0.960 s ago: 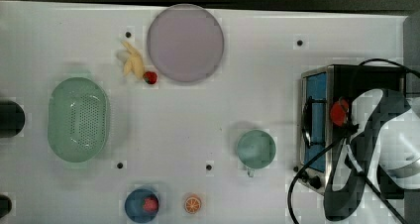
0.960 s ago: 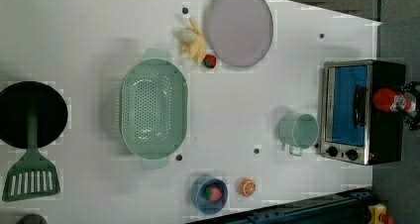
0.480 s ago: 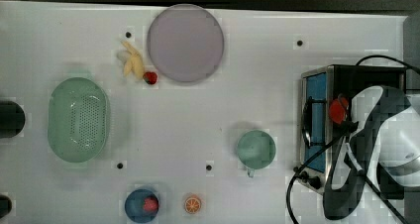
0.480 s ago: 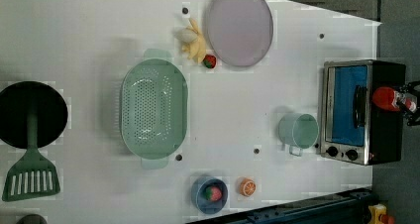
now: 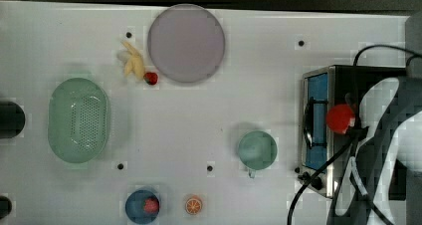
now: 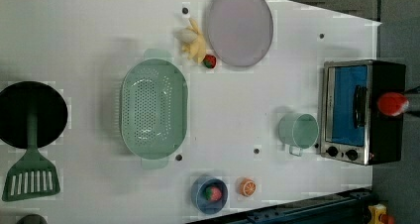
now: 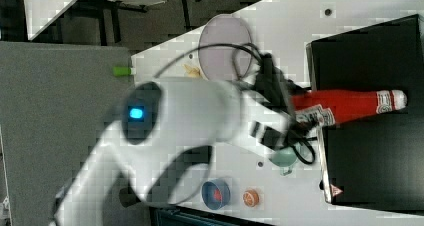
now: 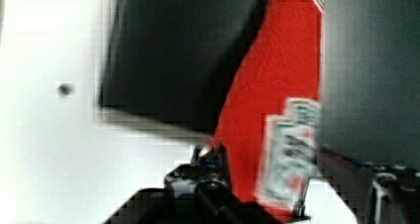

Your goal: Pick Ketchup from oven and place it on table.

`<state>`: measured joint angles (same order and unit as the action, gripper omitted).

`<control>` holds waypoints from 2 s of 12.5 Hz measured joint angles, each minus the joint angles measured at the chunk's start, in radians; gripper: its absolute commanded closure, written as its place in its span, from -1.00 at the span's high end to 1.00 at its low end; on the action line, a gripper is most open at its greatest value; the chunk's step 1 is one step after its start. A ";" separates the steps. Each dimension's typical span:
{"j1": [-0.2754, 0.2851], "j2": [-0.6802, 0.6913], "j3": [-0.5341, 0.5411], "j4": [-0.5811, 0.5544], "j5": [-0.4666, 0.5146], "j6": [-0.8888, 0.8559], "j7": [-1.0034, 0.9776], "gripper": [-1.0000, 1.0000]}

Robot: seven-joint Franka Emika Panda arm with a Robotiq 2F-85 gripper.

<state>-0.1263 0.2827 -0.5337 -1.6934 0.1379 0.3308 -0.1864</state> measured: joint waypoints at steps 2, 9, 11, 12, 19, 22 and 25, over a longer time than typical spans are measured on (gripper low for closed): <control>0.036 -0.059 0.010 0.034 -0.021 -0.020 -0.078 0.29; 0.134 -0.179 0.266 0.046 -0.013 -0.044 -0.317 0.29; 0.190 -0.169 0.326 0.013 -0.018 -0.054 -0.318 0.29; 0.215 -0.167 0.350 -0.033 -0.031 -0.052 -0.313 0.29; 0.274 -0.129 0.423 -0.387 -0.098 0.216 -0.213 0.29; 0.265 -0.083 0.406 -0.465 -0.075 0.319 -0.194 0.29; 0.240 -0.068 0.386 -0.609 -0.066 0.477 -0.188 0.29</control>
<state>0.1138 0.2151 -0.1478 -2.3027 0.0721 0.8076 -0.3748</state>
